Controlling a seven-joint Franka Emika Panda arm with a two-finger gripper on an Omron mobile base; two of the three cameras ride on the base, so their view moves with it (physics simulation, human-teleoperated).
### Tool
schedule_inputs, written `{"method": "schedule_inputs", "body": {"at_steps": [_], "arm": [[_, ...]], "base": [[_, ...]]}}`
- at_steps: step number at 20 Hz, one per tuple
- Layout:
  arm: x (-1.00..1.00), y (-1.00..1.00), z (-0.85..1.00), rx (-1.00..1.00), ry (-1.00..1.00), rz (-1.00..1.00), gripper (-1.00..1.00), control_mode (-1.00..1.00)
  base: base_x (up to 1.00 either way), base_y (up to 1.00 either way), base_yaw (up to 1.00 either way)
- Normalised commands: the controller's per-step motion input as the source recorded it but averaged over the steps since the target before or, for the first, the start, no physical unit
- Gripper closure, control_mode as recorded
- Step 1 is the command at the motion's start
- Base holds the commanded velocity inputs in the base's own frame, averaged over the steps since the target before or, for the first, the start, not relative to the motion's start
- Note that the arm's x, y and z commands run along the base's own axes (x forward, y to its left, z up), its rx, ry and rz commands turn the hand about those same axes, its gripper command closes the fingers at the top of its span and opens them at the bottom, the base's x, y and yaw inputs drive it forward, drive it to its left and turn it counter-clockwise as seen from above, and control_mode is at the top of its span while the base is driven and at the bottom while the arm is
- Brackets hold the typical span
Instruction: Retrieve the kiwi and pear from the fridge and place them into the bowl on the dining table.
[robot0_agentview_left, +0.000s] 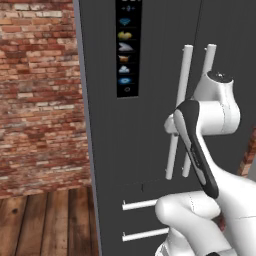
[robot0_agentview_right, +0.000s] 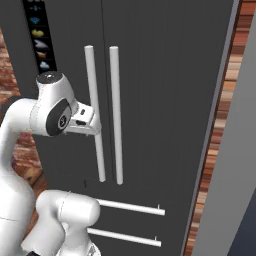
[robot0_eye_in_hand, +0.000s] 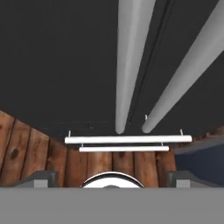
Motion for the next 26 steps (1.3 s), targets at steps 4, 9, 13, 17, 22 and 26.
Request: {"method": "schedule_inputs", "body": {"at_steps": [4,9,13,17,22,26], "arm": [[-0.55,0.00,-0.03,0.00,-0.16,-0.01,-1.00,-1.00],[-0.45,0.00,-0.04,0.00,-0.19,0.00,-1.00,-1.00],[-0.42,0.00,-0.01,0.00,-0.18,0.00,-1.00,-1.00],[-0.30,0.00,0.00,0.00,-0.09,0.00,-1.00,-1.00],[-0.13,0.01,0.00,0.00,-0.01,0.00,-1.00,-1.00],[-0.02,0.02,0.00,0.00,0.00,0.00,-1.00,-1.00]], "base": [[0.00,0.00,0.00],[0.00,0.00,0.00],[0.00,0.00,0.00],[0.00,0.00,0.00],[0.00,0.00,0.00],[0.00,0.00,0.00]]}}
